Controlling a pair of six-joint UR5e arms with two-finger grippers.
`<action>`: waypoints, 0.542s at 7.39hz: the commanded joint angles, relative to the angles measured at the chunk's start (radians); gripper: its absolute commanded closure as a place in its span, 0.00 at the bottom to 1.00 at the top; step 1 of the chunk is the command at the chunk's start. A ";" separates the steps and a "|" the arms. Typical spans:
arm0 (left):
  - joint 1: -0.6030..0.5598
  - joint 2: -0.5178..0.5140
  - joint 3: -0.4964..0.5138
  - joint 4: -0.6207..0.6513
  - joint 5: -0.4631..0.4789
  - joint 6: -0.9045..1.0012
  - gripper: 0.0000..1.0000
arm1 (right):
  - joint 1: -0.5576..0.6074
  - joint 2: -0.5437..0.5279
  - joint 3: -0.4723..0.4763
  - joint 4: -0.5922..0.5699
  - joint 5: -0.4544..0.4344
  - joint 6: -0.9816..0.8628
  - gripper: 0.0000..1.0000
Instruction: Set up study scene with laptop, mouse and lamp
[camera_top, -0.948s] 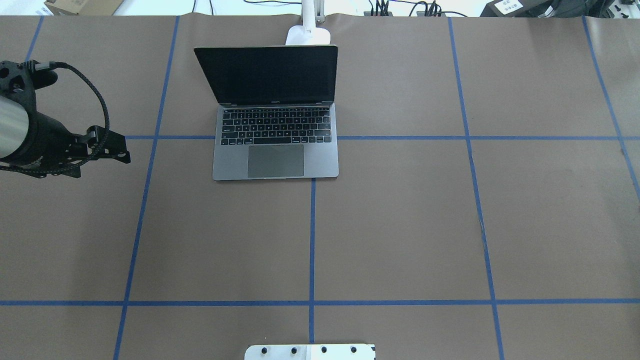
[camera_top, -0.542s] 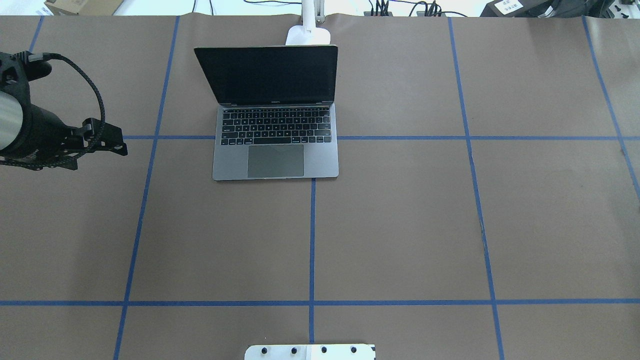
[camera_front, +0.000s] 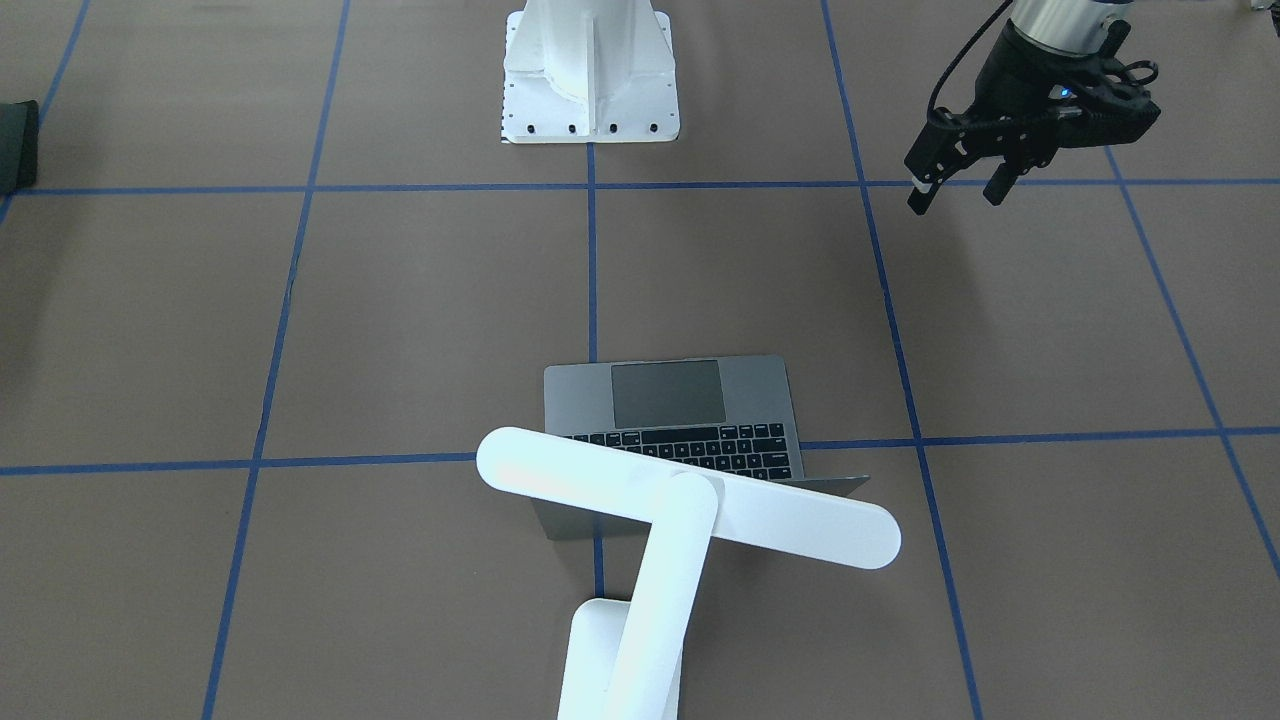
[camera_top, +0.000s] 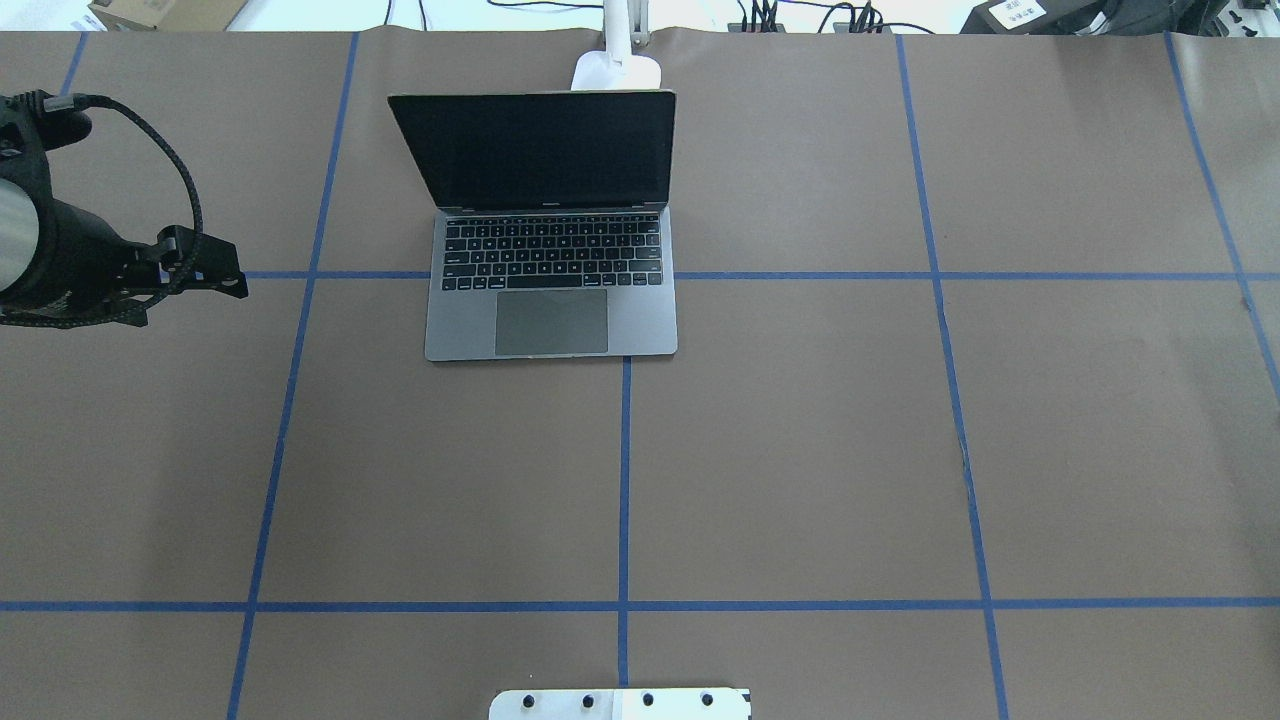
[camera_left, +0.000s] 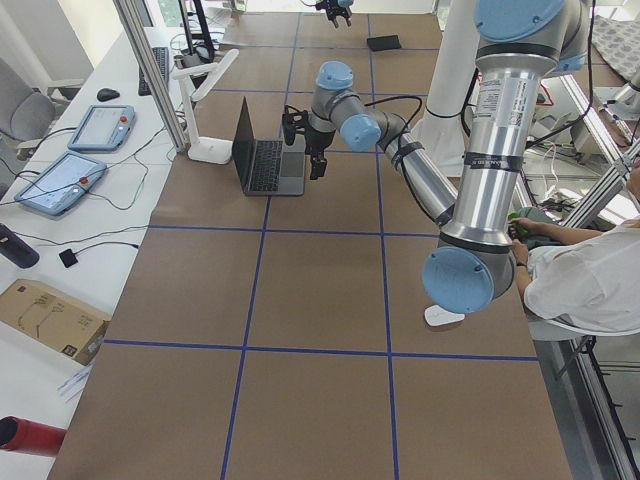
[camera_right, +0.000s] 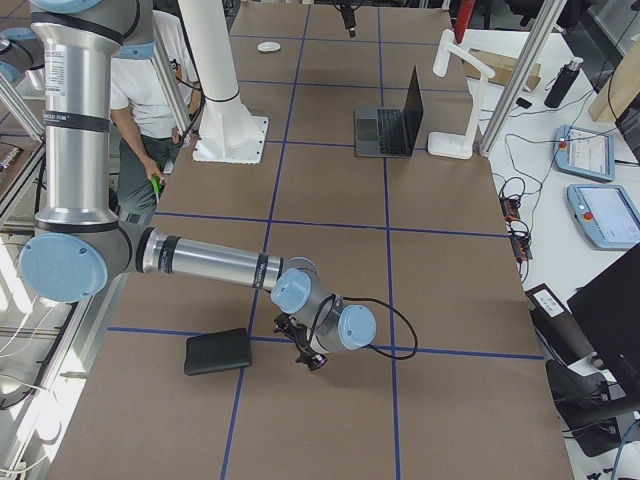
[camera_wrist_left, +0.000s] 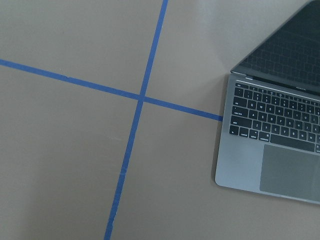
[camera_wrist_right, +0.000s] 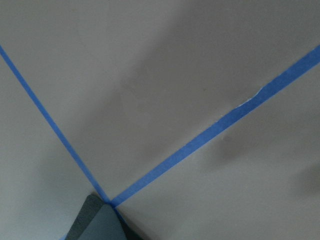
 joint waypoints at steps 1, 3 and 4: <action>0.003 0.001 0.000 0.003 0.002 -0.001 0.00 | -0.045 -0.003 0.014 -0.154 0.042 -0.068 0.01; 0.006 0.003 0.003 0.005 0.002 -0.004 0.00 | -0.112 -0.021 0.013 -0.156 0.064 -0.083 0.01; 0.009 0.003 0.001 0.005 0.002 -0.007 0.00 | -0.147 -0.021 0.013 -0.151 0.064 -0.085 0.01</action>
